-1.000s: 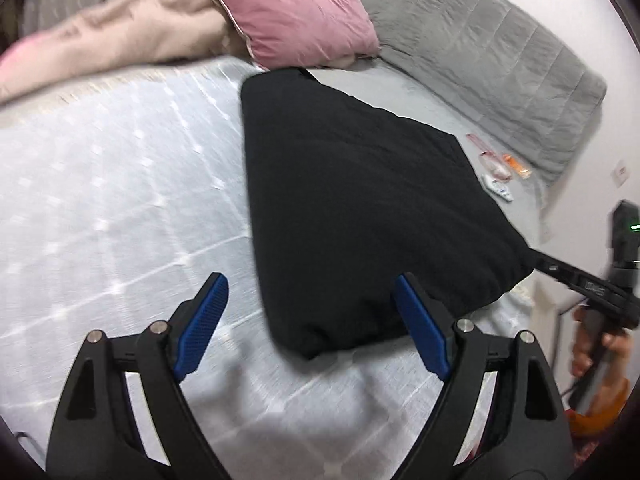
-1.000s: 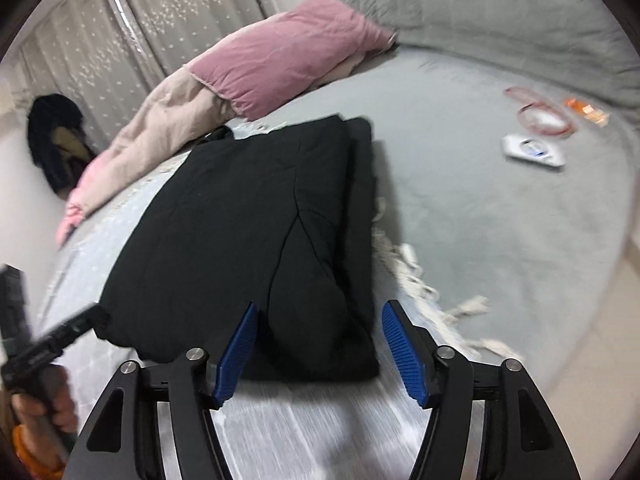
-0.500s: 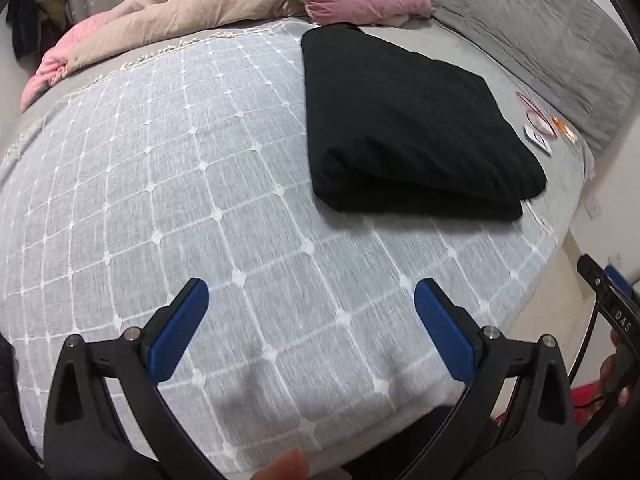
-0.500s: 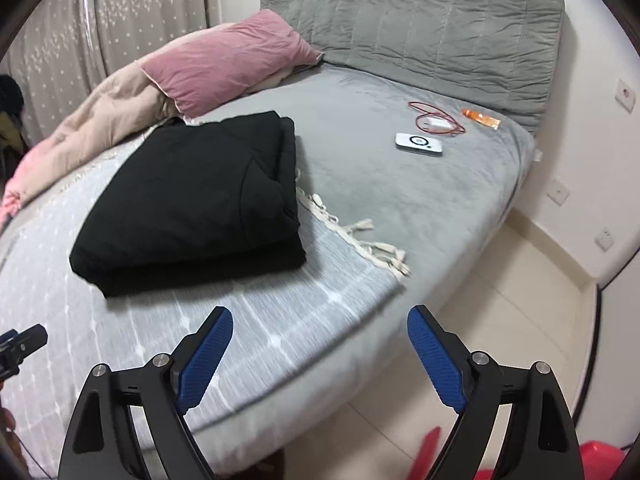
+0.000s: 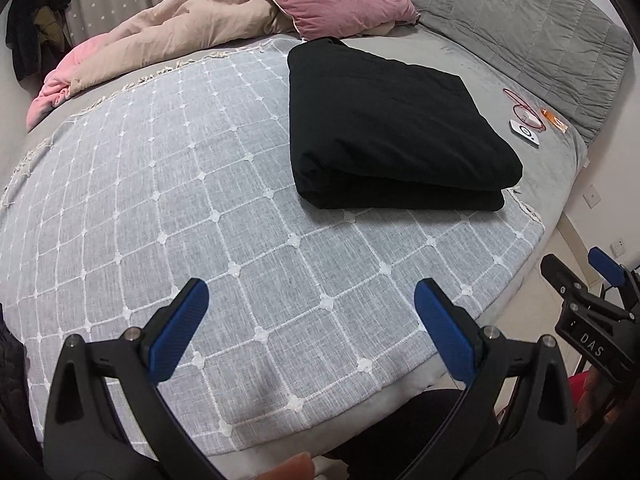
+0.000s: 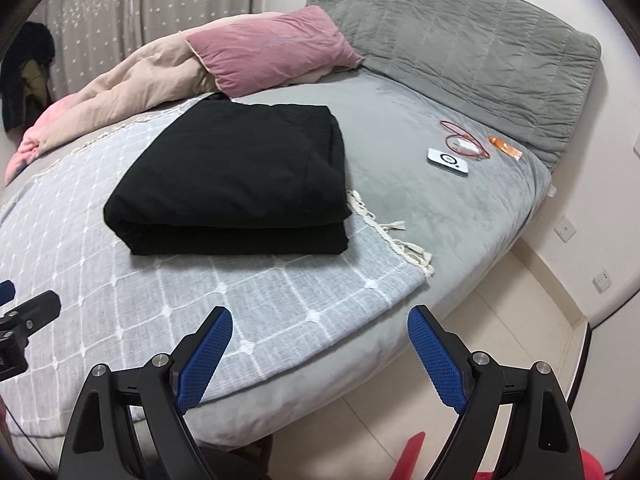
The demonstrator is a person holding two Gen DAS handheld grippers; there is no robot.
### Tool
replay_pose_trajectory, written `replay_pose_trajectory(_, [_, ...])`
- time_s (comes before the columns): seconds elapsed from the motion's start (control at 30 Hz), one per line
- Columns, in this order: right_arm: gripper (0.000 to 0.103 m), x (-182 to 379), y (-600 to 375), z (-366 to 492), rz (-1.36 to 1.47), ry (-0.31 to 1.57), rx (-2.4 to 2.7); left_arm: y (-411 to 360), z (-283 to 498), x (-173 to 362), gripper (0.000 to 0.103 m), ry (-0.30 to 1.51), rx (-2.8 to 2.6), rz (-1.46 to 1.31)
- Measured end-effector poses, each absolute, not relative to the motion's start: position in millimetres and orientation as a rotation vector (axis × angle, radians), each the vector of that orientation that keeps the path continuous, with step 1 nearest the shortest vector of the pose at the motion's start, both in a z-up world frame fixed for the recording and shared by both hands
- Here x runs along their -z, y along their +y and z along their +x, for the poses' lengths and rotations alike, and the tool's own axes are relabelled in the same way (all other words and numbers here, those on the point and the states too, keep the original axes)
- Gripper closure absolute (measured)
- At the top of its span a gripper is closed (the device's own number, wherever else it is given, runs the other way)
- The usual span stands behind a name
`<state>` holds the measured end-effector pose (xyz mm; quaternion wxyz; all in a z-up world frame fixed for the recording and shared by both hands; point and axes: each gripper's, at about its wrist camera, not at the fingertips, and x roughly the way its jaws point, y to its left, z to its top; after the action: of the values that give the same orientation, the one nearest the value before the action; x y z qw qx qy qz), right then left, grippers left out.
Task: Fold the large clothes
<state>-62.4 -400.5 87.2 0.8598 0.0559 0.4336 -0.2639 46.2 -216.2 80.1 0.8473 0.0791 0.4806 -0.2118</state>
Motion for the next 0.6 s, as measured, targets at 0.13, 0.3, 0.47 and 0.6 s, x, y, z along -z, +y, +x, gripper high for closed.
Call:
replay_pose_trajectory(0.13, [0.012,-87.8,-398.2,-62.8,0.118,0.908,0.546,-216.2,43.1,-81.6,0.001,1.015,0.456,0.165])
replay_pose_trajectory(0.3, [0.012,-87.6,-398.7,-63.9,0.137,0.909,0.543,-216.9,39.7,-83.2,0.001,1.016,0.466,0.163])
replay_pose_trajectory(0.47, [0.012,-88.3,-397.7,-64.1,0.14,0.909,0.541,-217.1,37.8,-82.7,0.001,1.025,0.474,0.157])
replay_pose_trajectory(0.6, [0.012,-88.1,-395.0,-64.4,0.139,0.909,0.543,-217.2,36.7,-81.4,0.001,1.033,0.479,0.161])
